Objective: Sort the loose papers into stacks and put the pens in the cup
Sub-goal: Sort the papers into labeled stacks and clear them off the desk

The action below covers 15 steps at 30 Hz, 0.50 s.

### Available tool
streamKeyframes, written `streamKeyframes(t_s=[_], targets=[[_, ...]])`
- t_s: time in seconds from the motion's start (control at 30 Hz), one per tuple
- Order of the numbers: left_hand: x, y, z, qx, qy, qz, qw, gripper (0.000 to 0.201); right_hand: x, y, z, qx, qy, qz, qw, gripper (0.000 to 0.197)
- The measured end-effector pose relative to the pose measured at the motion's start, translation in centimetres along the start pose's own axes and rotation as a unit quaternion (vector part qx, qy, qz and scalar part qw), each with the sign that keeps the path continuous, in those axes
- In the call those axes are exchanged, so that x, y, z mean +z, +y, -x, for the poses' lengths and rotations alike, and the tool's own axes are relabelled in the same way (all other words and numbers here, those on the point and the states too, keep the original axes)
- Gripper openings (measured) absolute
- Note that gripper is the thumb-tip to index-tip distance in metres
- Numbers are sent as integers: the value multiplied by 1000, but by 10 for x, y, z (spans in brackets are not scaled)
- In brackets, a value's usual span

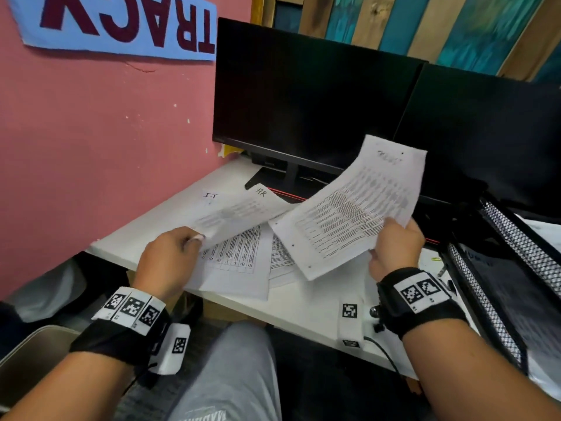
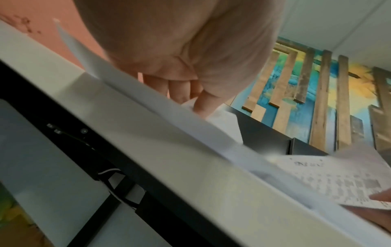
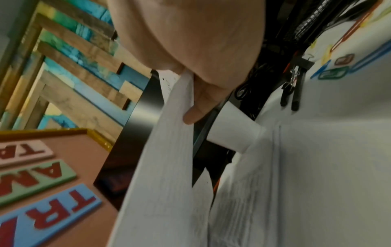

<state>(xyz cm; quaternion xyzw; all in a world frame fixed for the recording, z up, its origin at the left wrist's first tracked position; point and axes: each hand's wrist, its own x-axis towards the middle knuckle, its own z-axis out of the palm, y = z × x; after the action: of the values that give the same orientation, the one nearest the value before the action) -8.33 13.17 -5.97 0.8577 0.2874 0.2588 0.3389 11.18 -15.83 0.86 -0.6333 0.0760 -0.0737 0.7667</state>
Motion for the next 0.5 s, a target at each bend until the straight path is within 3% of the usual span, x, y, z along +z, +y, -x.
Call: streamKeyframes(t_s=[0.1, 0.2, 0.27, 0.37, 0.5], targets=[[-7, 5, 0, 4, 60, 48, 997, 16, -12, -3, -17, 41, -15, 26, 999, 43], [-14, 23, 5, 33, 105, 84, 990, 15, -15, 11, -12, 125, -90, 44, 987, 43], [-17, 37, 12, 74, 104, 106, 986, 25, -14, 19, -1, 167, -134, 53, 975, 40], [-16, 53, 24, 134, 39, 89, 986, 41, -13, 27, 14, 182, -156, 61, 969, 31], [3, 62, 36, 175, -84, 7, 981, 38, -8, 37, 26, 204, -168, 34, 964, 33]])
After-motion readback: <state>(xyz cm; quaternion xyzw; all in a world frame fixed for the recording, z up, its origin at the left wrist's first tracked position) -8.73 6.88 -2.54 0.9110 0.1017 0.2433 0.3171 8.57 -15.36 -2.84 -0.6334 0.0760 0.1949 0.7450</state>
